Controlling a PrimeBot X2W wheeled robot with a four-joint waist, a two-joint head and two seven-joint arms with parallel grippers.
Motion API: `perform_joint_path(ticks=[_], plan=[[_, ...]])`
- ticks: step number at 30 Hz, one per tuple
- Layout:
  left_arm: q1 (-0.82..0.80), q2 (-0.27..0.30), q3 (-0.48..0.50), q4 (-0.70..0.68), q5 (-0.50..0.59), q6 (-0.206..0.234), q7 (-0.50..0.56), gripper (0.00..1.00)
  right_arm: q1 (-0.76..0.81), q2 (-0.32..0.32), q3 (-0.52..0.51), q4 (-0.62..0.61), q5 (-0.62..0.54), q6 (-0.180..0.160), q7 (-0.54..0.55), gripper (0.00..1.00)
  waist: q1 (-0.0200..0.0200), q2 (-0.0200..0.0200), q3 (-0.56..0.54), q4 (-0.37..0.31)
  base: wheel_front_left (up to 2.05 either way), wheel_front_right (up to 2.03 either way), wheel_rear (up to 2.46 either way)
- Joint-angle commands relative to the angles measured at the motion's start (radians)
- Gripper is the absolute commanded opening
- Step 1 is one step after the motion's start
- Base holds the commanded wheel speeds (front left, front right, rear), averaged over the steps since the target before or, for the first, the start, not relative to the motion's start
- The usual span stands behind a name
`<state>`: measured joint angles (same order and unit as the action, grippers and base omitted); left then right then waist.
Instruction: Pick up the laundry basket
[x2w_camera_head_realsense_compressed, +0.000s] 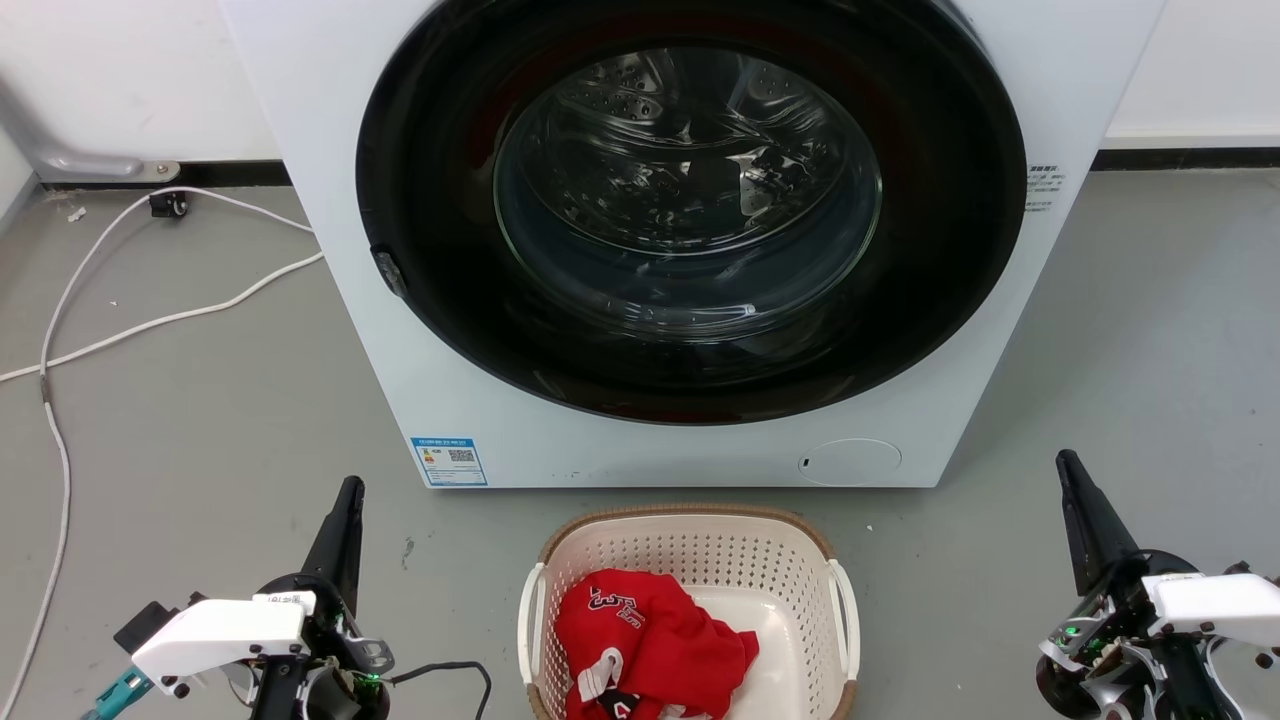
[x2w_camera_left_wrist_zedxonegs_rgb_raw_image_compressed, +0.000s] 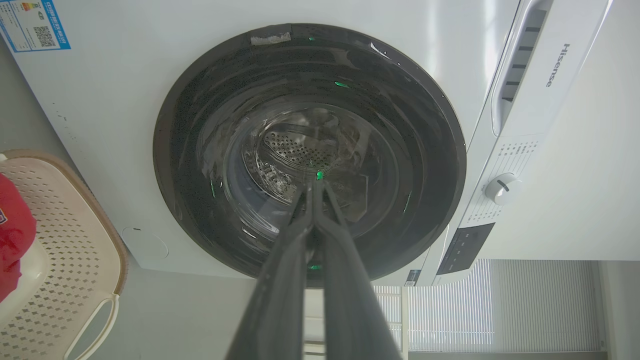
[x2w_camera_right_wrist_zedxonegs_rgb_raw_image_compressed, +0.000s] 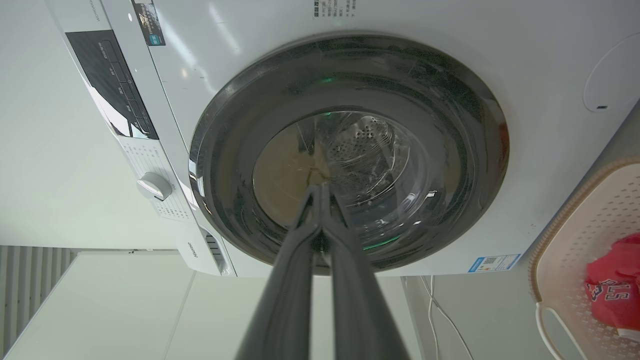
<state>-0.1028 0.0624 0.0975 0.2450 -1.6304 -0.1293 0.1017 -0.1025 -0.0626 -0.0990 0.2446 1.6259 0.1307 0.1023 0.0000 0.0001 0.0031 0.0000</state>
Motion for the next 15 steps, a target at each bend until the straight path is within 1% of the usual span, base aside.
perform_joint_path(ticks=[1, 15], plan=[[-0.009, 0.000, 0.003, 0.001, 0.007, -0.003, 0.001, 0.00, -0.009, 0.003, -0.002, 0.001, -0.003, 0.000, 0.004, 0.00, 0.0000, -0.0001, 0.000, 0.000, 0.00, 0.00, 0.00], [-0.009, -0.003, 0.006, 0.002, 0.008, -0.003, 0.005, 0.00, -0.009, 0.005, -0.005, 0.001, -0.007, 0.000, 0.005, 0.00, 0.0000, -0.0001, 0.000, 0.000, 0.00, 0.00, 0.00]])
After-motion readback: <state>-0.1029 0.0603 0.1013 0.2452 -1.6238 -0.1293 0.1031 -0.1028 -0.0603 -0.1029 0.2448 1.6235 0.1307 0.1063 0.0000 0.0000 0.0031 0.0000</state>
